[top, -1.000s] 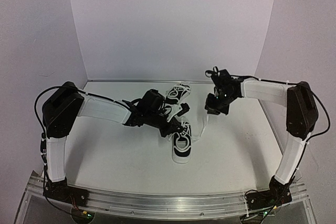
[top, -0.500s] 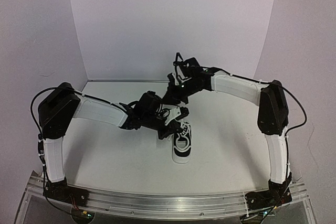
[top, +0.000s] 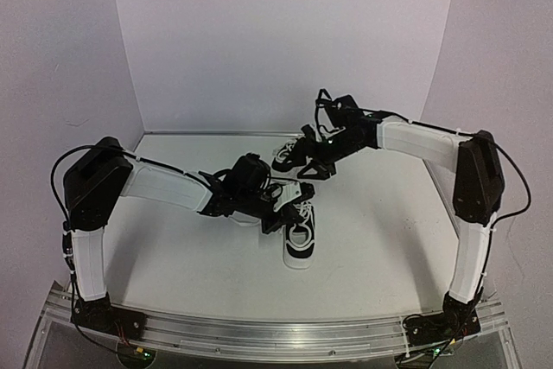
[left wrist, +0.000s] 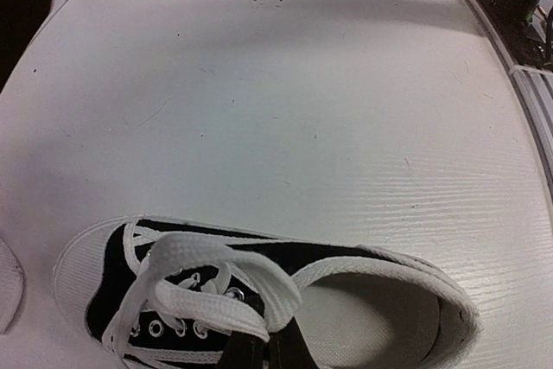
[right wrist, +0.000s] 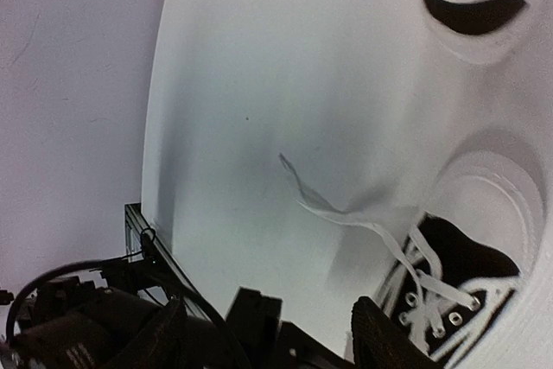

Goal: Tie the shoes

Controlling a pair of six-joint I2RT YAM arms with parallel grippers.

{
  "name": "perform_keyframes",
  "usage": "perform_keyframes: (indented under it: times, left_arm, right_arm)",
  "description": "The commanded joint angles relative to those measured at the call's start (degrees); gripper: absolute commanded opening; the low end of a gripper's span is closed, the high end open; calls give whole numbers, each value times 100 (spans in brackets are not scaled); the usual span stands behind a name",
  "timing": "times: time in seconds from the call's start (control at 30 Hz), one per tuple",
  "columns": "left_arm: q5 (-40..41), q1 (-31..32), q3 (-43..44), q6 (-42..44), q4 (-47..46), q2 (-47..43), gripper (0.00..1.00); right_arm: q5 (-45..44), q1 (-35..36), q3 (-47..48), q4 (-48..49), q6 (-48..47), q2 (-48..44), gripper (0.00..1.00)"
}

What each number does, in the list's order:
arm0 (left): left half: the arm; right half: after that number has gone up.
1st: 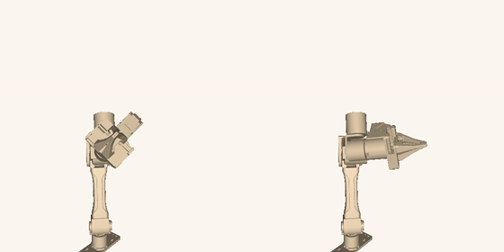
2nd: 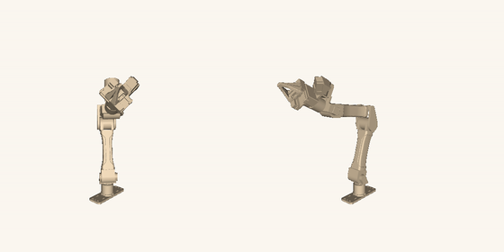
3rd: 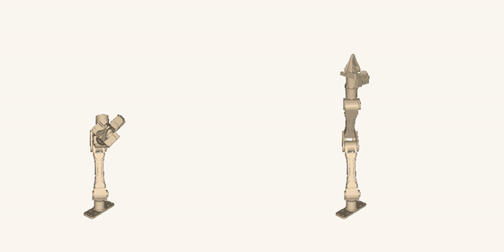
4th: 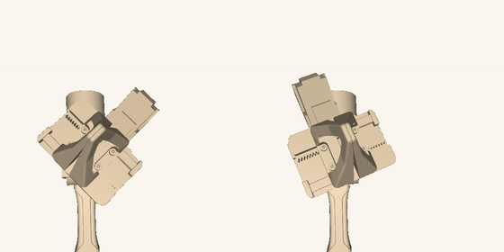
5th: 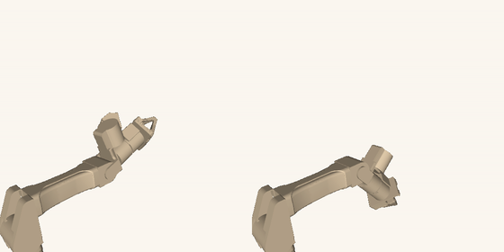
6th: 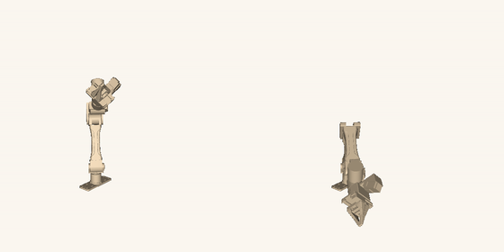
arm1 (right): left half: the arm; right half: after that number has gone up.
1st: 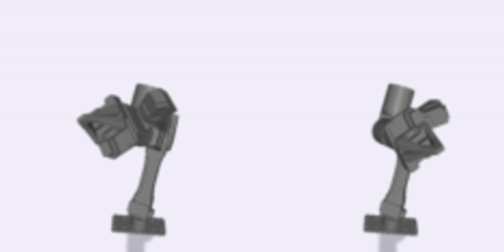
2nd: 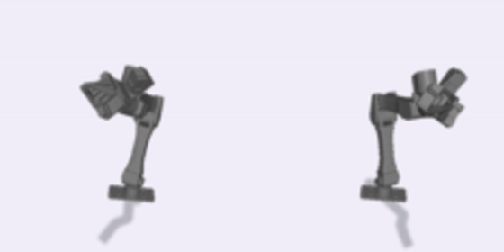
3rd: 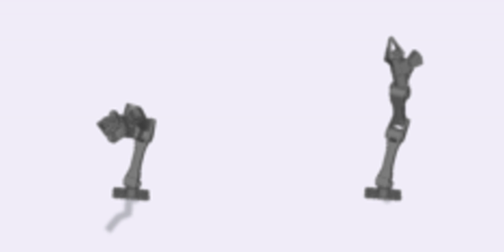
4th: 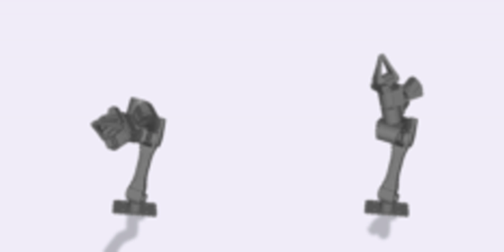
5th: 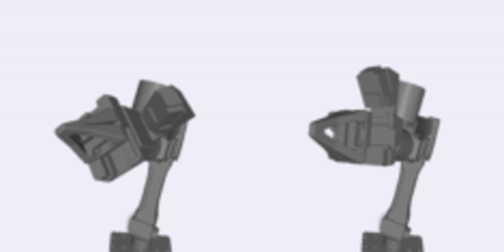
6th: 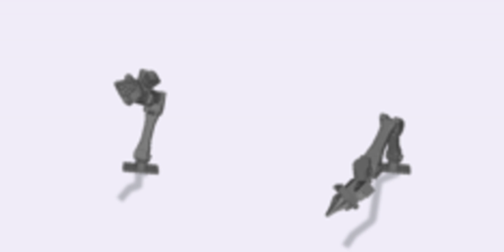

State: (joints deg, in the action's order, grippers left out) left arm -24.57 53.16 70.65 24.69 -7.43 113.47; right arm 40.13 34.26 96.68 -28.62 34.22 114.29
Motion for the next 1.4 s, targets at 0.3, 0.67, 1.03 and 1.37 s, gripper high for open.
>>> perform_keyframes:
  times: [0.3,0.67,1.03,1.37]
  left_arm:
    - [110,10,121,-67,-104,-194,0]
    - [80,9,134,-145,-163,-141,0]
    - [36,2,259,-190,-152,-67,0]
    - [24,0,322,-271,-154,-37,0]
  right_arm:
    - [603,60,-1844,504,45,-968,49]
    - [241,-136,-2125,628,295,-1366,53]
    - [547,-524,-2943,800,451,-1974,52]
    - [754,-262,-3267,1496,787,-1804,50]
